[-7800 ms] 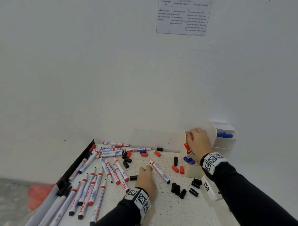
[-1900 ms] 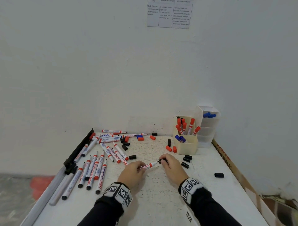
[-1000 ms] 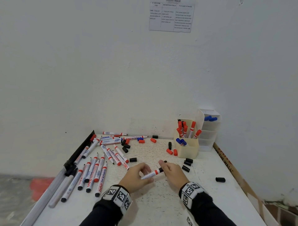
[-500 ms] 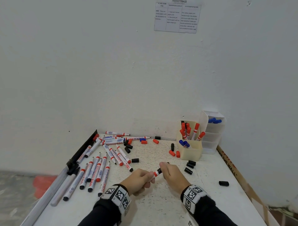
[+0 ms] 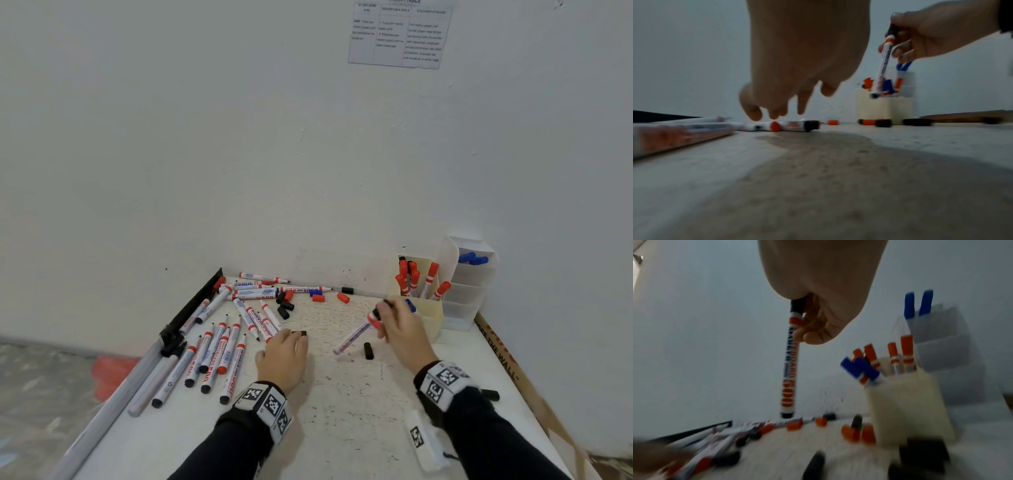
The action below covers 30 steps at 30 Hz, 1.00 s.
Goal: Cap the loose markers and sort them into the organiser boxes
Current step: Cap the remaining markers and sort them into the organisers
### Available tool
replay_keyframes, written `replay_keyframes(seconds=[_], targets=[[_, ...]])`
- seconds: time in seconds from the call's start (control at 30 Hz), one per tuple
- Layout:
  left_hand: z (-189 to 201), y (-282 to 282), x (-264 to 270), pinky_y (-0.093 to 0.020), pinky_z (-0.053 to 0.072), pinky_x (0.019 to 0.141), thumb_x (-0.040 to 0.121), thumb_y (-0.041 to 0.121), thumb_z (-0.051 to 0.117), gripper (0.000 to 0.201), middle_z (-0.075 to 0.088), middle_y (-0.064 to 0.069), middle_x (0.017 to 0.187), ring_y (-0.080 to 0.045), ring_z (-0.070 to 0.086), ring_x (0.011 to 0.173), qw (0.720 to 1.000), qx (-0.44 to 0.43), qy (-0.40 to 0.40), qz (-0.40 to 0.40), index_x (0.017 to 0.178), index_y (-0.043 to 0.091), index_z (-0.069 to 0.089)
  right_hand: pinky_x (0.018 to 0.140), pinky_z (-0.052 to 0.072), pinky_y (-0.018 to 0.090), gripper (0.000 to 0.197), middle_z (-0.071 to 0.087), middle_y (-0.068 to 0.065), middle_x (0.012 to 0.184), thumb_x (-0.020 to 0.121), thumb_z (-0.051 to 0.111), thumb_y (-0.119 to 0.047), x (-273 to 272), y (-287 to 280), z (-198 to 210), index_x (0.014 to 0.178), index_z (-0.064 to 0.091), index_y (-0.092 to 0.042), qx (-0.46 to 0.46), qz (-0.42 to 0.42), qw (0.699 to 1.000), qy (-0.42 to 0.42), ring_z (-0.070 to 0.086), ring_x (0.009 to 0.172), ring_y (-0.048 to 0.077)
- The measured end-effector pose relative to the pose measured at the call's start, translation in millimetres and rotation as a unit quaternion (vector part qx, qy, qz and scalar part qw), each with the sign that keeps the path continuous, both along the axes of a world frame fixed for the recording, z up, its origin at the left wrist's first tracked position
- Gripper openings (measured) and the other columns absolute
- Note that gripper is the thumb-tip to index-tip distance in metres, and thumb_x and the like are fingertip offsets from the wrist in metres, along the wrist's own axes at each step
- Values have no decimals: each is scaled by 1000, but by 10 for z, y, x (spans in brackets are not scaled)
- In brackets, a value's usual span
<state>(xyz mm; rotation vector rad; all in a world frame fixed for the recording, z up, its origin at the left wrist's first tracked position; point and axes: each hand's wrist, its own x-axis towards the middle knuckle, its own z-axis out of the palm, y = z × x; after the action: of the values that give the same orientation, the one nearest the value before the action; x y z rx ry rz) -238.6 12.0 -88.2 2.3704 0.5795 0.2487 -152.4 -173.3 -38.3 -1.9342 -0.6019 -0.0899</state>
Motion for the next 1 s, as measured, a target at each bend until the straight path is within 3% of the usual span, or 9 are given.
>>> replay_keyframes(seconds=[0.07, 0.13, 0.27, 0.4, 0.5, 0.63, 0.77, 0.87, 1.0], targets=[[-40, 43, 11, -48, 16, 113, 98, 35, 28, 48, 24, -1, 153, -18, 23, 140, 995, 40, 94, 4, 143, 19, 31, 54, 47, 25, 11, 63, 7, 82, 97, 41, -24, 169, -81, 230, 91, 50, -19, 42, -40, 998, -36, 55, 58, 15], [-76, 60, 20, -50, 15, 114, 96, 34, 32, 52, 24, -2, 153, -19, 24, 140, 987, 56, 150, -6, 146, 20, 24, 58, 49, 29, 10, 61, 6, 84, 97, 41, -23, 320, -156, 459, 96, 49, -18, 86, -80, 991, -70, 56, 61, 14], [-23, 41, -13, -47, 23, 109, 95, 33, 38, 36, 43, -3, 135, -21, 38, 126, 988, 93, 122, 23, 128, 22, 47, 70, 46, 29, 24, 61, 12, 102, 98, 39, -23, 593, -297, 786, 115, 46, -7, 104, -185, 966, -151, 57, 78, 19], [-26, -4, -71, -48, 25, 107, 95, 32, 37, 33, 39, -4, 135, -24, 36, 126, 988, 81, 132, 28, 127, 32, 43, 85, 37, 30, 29, 53, 25, 117, 97, 40, -14, 870, -384, 882, 118, 47, 4, 23, -260, 941, -215, 52, 102, 34], [-85, -13, -83, -45, 30, 102, 94, 35, 38, 35, 37, -4, 136, -24, 37, 122, 986, 94, 134, 14, 128, 34, 42, 94, 33, 33, 30, 47, 26, 123, 97, 40, -12, 1056, -378, 853, 120, 48, 4, -45, -267, 944, -190, 47, 111, 36], [-86, 27, -59, -29, 43, 91, 94, 34, 42, 30, 41, -1, 129, -14, 44, 101, 994, 32, 100, 14, 121, 22, 48, 93, 39, 38, 32, 50, 25, 125, 98, 38, -15, 1203, -315, 786, 125, 46, 0, -110, -252, 954, -121, 50, 112, 36], [-68, 69, -32, -21, 40, 76, 92, 20, 50, 24, 39, -3, 125, -9, 46, 84, 994, -49, 90, 28, 115, 18, 47, 86, 45, 45, 23, 58, 18, 105, 96, 41, -15, 1338, -244, 681, 118, 45, -9, -105, -236, 961, -100, 58, 95, 35], [-61, 81, -13, -16, 41, 66, 92, 17, 48, 26, 42, -1, 109, -5, 44, 72, 992, -89, 62, 61, 118, 15, 42, 88, 43, 43, 16, 59, 22, 104, 93, 48, -12, 1462, -203, 580, 106, 55, -5, -180, -236, 948, -117, 56, 98, 39], [-63, 70, 0, -15, 37, 55, 92, 12, 47, 34, 45, -3, 109, -5, 47, 67, 989, -121, 10, 87, 123, 18, 35, 87, 43, 42, 34, 63, 22, 97, 99, 31, -23, 1521, -173, 408, 108, 57, -3, -321, -226, 918, -53, 57, 94, 38]])
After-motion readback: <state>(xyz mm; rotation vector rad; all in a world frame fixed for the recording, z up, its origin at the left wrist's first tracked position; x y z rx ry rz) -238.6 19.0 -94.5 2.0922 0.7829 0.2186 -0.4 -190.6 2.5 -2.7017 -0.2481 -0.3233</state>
